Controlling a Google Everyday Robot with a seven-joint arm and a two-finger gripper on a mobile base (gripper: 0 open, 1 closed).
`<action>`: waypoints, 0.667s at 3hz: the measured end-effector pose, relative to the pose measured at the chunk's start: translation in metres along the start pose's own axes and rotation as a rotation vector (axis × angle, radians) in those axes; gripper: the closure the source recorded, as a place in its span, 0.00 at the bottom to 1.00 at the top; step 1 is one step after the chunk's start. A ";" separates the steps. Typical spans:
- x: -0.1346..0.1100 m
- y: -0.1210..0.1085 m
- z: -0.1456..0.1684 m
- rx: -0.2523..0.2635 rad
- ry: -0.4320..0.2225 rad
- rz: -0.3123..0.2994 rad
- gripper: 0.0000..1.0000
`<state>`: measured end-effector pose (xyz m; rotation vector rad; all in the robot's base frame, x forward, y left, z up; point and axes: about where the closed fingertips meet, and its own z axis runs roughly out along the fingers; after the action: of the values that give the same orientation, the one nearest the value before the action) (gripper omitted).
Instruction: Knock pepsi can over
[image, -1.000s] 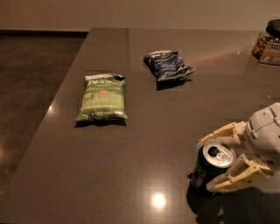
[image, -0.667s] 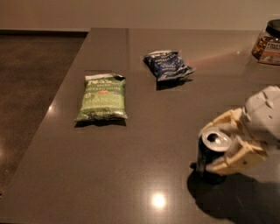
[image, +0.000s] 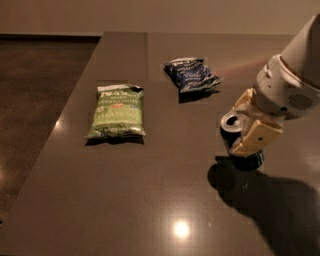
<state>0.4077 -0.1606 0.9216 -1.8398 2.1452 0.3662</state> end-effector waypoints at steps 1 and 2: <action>0.002 -0.022 0.003 0.013 0.098 0.005 0.86; 0.003 -0.035 0.010 0.022 0.189 -0.009 0.62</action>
Offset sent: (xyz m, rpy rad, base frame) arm 0.0442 -0.0102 -0.0187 -0.3149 0.0353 0.0195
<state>0.4429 -0.1652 0.9110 -1.9410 2.2514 0.1711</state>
